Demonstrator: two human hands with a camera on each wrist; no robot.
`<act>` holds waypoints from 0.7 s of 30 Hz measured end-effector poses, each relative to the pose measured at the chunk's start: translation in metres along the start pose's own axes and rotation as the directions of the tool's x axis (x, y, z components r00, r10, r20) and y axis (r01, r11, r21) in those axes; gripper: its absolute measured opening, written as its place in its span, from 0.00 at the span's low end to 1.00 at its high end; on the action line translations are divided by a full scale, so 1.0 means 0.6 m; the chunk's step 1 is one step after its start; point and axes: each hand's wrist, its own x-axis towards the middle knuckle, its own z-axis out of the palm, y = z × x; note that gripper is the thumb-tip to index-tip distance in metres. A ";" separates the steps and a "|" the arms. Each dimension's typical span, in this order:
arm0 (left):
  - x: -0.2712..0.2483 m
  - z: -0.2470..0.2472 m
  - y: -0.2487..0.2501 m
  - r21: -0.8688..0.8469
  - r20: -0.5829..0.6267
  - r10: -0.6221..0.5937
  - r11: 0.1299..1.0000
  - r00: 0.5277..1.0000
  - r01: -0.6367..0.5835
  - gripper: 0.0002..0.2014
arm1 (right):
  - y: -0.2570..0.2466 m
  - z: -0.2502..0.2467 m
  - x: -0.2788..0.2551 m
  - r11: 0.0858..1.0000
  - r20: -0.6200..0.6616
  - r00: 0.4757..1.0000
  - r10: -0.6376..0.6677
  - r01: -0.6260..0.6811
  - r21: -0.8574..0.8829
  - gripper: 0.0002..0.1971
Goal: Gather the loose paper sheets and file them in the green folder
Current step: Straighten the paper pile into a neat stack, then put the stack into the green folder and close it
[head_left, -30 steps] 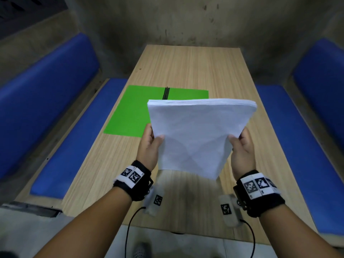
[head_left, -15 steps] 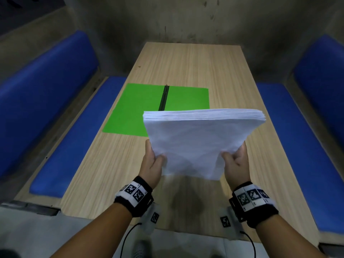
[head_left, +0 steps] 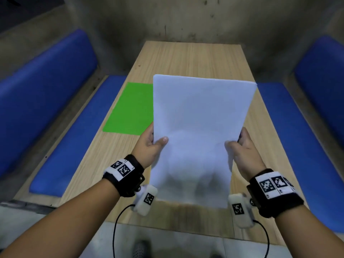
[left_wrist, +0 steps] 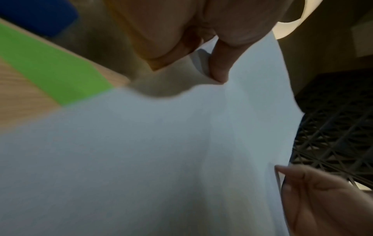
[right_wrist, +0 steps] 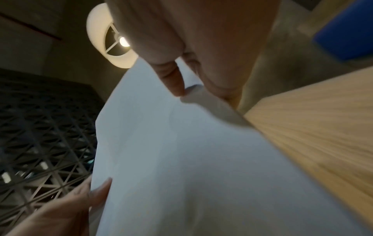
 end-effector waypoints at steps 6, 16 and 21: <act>-0.006 -0.018 -0.045 -0.187 -0.054 -0.231 0.958 0.971 0.217 0.28 | 0.078 -0.018 -0.045 0.961 0.271 0.924 0.269 -0.276 -0.012 0.25; 0.031 -0.036 -0.105 -0.017 -0.113 -0.563 0.825 0.819 0.565 0.12 | 0.148 -0.034 -0.059 0.979 0.098 0.974 0.202 -0.201 -0.023 0.23; 0.168 -0.111 -0.152 0.659 -0.209 -0.453 0.590 0.867 0.467 0.27 | 0.186 -0.085 -0.075 0.974 0.032 0.974 0.225 -0.223 -0.041 0.26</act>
